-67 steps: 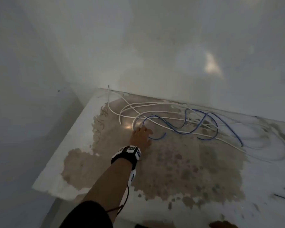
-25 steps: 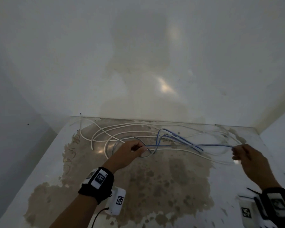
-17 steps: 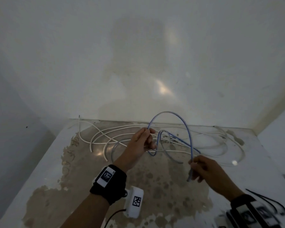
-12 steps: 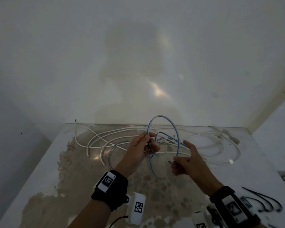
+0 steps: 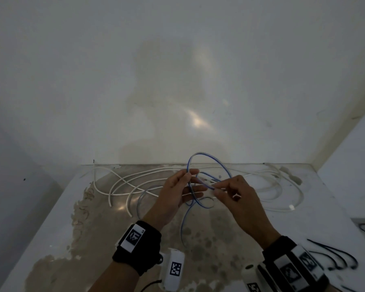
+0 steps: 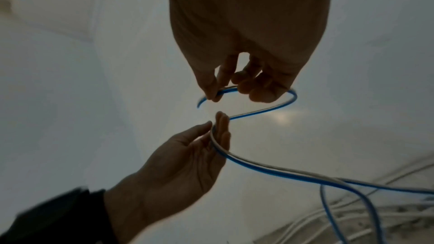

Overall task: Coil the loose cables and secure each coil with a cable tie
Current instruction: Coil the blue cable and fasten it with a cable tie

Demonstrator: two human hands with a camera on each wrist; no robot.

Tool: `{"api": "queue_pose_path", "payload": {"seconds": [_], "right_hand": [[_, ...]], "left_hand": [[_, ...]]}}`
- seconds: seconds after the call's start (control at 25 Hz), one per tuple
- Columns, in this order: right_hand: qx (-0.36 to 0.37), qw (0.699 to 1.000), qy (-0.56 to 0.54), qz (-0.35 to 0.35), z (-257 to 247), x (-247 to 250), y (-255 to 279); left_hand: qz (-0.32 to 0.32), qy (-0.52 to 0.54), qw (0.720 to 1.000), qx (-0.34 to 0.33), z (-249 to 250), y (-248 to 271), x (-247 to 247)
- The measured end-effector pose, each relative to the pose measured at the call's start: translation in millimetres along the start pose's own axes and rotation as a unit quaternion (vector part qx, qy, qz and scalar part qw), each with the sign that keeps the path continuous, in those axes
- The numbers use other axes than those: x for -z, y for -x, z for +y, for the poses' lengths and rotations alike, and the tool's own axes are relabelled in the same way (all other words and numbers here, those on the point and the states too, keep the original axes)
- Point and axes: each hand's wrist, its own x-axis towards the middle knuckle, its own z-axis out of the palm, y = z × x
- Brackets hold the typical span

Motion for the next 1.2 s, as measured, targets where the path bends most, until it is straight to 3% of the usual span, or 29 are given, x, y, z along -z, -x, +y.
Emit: {"api": "queue_pose_path", "payload": {"seconds": [0.16,0.24,0.56,0.68,0.76,0.84,1.0,1.2], "right_hand": [[-0.113,0.967,-0.223,-0.049,-19.9,2.8,-5.2],[-0.15,0.95,-0.262,-0.078,-27.6,4.5,-7.6],[-0.109,0.986,-0.103,-0.079,-29.9,27.5,-18.9],[-0.091,0.987,-0.118,-0.054,-30.5,32.3,-20.2],[-0.07,0.992,-0.101,-0.005,-24.0,27.7,-15.9],[-0.061,0.996,-0.058,0.009,-12.7,17.5,-4.9],[-0.066,0.974,-0.049,-0.213,-3.8,1.5,18.9],[-0.002,0.964,0.009,-0.264,18.7,29.5,11.8]], "left_hand": [[-0.044,-0.086,0.994,-0.043,-2.3,5.5,-19.1],[-0.063,-0.156,0.982,-0.09,-3.5,8.9,-26.4],[-0.08,-0.238,0.96,-0.122,-1.4,17.1,-40.0],[-0.068,-0.154,0.983,-0.072,0.2,16.3,-45.8],[-0.049,0.001,0.998,-0.025,9.4,13.9,-50.3],[-0.042,0.132,0.99,-0.01,23.2,5.8,-49.6],[-0.05,0.188,0.981,0.015,44.8,-7.0,-43.5],[-0.055,0.096,0.989,0.096,75.0,-16.3,-17.8]]}}
